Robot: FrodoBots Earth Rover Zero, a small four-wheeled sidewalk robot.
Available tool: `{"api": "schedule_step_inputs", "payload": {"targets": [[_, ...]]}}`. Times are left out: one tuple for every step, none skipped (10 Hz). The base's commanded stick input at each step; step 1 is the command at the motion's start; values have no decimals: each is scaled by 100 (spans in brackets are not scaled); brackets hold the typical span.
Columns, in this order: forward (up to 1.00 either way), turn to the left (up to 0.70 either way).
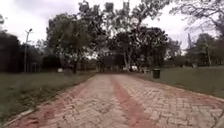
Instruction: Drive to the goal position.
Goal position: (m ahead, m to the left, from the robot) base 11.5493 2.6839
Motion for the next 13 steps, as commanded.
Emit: {"api": "schedule_step_inputs", "payload": {"targets": [[70, 0], [70, 0], [70, 0], [70, 0], [70, 0], [70, 0], [70, 0], [70, 0], [70, 0], [70, 0], [70, 0], [70, 0], [70, 0]]}}
